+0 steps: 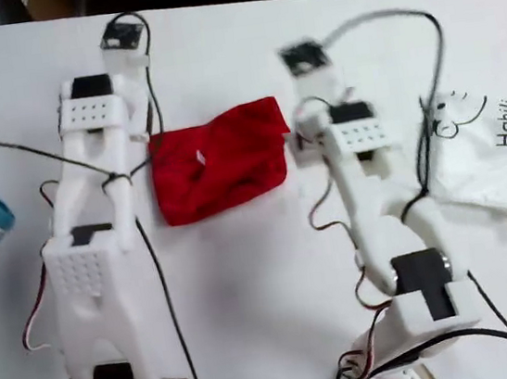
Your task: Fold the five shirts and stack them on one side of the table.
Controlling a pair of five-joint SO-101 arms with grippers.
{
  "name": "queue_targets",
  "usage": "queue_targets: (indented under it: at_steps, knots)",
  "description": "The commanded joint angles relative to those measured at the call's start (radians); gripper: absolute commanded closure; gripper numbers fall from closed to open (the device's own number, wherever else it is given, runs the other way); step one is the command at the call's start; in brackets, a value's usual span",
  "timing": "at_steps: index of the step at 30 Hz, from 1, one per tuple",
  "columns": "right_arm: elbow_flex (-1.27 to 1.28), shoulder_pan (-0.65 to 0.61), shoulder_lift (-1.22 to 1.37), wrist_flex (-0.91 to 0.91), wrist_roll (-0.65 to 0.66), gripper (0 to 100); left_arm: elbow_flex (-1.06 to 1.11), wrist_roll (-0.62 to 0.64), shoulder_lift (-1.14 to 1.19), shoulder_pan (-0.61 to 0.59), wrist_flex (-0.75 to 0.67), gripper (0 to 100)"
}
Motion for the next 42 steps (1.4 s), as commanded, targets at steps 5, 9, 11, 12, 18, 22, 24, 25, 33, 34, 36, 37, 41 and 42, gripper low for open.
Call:
queue_targets:
  at_steps: [5,9,11,12,18,22,24,25,33,34,36,37,41,42]
  knots:
    - [-0.582,-0.111,0.329,0.154,0.015,97.8,-0.012,0.060,0.086,-0.008,-0.034,97]
    - [-0.893,-0.157,0.541,0.265,0.018,97.8,-0.013,0.081,0.098,-0.012,-0.034,97]
    - [-1.034,-0.177,0.630,0.291,0.021,97.8,-0.013,0.081,0.101,-0.014,-0.038,97]
    - [-1.097,-0.185,0.674,0.295,0.021,97.8,-0.012,0.083,0.106,-0.014,-0.049,97]
    - [-1.379,-0.208,0.891,0.300,0.021,97.8,-0.004,0.084,0.107,-0.009,-0.066,97]
    - [-1.453,-0.209,0.978,0.351,0.021,97.8,-0.004,0.084,0.109,-0.009,-0.069,97]
    - [-1.482,-0.209,0.987,0.424,0.021,97.8,-0.004,0.084,0.110,-0.009,-0.069,97]
    - [-1.493,-0.209,0.987,0.463,0.021,97.8,-0.004,0.084,0.115,-0.009,-0.069,97]
    - [-1.588,-0.189,0.987,0.676,0.023,97.8,-0.099,0.084,0.187,-0.008,-0.034,97]
    - [-1.585,-0.188,0.987,0.679,0.023,97.8,-0.108,0.084,0.193,-0.009,-0.032,97]
    - [-1.582,-0.179,0.993,0.682,0.023,97.8,-0.119,0.084,0.199,-0.011,-0.023,97]
    - [-1.579,-0.174,0.995,0.684,0.023,97.8,-0.122,0.084,0.199,-0.011,-0.020,97]
    - [-1.511,-0.145,0.972,0.688,0.023,97.8,-0.124,0.084,0.203,-0.012,-0.018,97]
    - [-1.487,-0.133,0.958,0.690,0.023,97.8,-0.124,0.084,0.203,-0.012,-0.018,97]
